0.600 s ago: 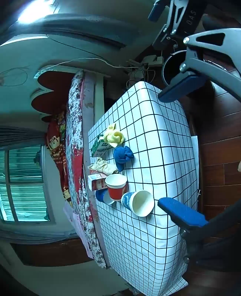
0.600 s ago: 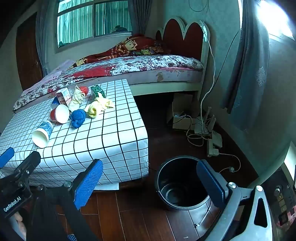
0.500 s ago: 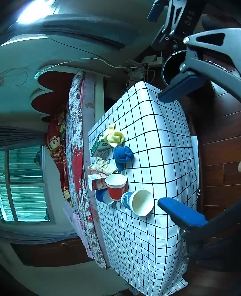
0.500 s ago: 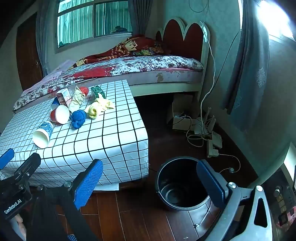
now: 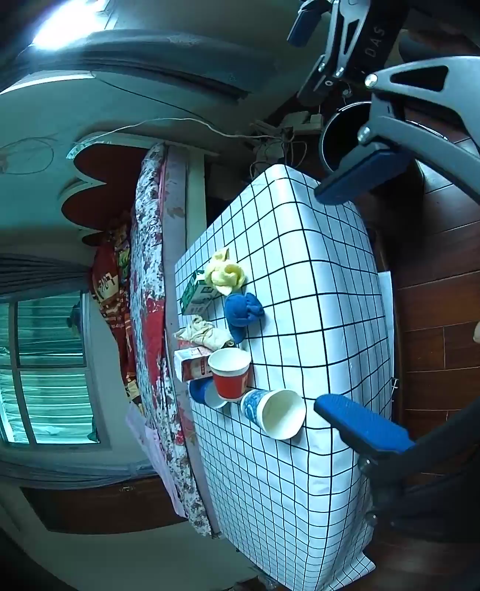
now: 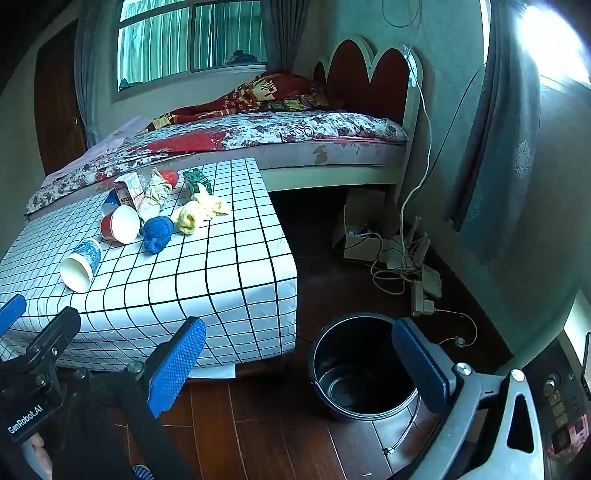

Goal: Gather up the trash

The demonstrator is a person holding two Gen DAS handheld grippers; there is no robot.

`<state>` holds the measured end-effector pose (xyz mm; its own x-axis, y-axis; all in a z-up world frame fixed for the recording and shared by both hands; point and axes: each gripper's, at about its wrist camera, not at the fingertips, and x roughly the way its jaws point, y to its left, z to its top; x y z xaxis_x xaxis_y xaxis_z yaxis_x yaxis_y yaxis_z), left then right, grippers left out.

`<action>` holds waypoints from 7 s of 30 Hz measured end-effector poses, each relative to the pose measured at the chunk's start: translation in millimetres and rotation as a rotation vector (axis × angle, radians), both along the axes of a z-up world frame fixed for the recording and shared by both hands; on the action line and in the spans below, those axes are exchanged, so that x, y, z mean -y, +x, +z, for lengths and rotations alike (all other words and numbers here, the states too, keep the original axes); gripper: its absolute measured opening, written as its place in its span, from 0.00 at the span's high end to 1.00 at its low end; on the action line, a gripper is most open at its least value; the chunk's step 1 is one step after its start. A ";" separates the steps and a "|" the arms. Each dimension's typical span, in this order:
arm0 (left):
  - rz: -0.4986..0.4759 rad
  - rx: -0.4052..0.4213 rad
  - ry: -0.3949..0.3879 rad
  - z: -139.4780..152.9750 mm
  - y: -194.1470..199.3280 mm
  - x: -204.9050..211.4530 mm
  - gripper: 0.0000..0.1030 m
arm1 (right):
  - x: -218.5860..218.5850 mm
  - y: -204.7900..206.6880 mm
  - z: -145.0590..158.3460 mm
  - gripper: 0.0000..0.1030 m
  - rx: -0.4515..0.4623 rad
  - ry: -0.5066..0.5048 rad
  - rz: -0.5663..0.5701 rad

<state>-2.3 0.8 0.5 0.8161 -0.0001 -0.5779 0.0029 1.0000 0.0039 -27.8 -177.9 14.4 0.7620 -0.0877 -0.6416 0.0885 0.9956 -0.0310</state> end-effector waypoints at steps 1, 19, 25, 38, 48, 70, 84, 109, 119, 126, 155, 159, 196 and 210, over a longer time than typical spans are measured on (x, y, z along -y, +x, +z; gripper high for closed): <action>-0.002 0.000 0.002 -0.3 -0.3 1.5 0.01 | 0.5 0.0 0.0 0.01 0.000 -0.001 -0.001; -0.005 -0.002 0.007 -0.6 -3.8 8.1 0.01 | 3.9 -3.4 -3.6 0.01 -0.005 -0.002 -0.006; -0.005 0.001 0.006 -0.4 -4.1 7.9 0.01 | 2.8 -3.8 -3.7 0.01 -0.006 -0.002 -0.007; -0.004 0.005 0.007 1.5 -5.8 6.8 0.01 | 3.4 -3.6 -3.6 0.01 -0.003 -0.003 -0.010; -0.004 0.005 0.006 1.5 -6.7 6.0 0.01 | 3.1 -4.2 -3.0 0.01 -0.002 -0.004 -0.011; 0.007 0.003 0.000 5.5 -6.0 4.8 0.01 | 1.7 -3.6 0.8 0.01 0.003 -0.007 -0.002; 0.058 0.027 -0.010 0.7 1.7 -17.7 0.00 | -1.6 5.4 -4.9 0.01 0.005 0.014 0.073; 0.299 -0.041 -0.015 -62.3 131.3 -130.6 0.01 | -149.2 194.7 -66.5 0.35 -0.073 0.117 0.570; 0.231 -0.086 -0.059 -77.3 153.6 -141.0 0.33 | -181.6 250.3 -85.0 0.67 -0.166 0.159 0.588; 0.177 -0.051 -0.072 -69.1 144.3 -141.9 0.52 | -181.3 233.4 -80.7 0.91 -0.136 0.167 0.639; -0.445 -0.029 -0.052 -44.4 87.6 105.6 0.53 | 84.9 107.0 -51.9 0.99 -0.033 0.146 0.267; -0.512 -0.089 -0.033 -66.3 86.9 138.7 0.53 | 121.5 114.7 -93.7 0.99 -0.137 0.151 0.208; -0.254 -0.141 0.070 -61.8 88.7 86.9 0.01 | 96.0 115.0 -80.1 0.01 -0.163 0.016 0.085; 0.047 -0.052 0.048 -40.6 105.5 -58.4 0.01 | -43.4 167.2 -54.5 0.01 -0.103 -0.003 0.313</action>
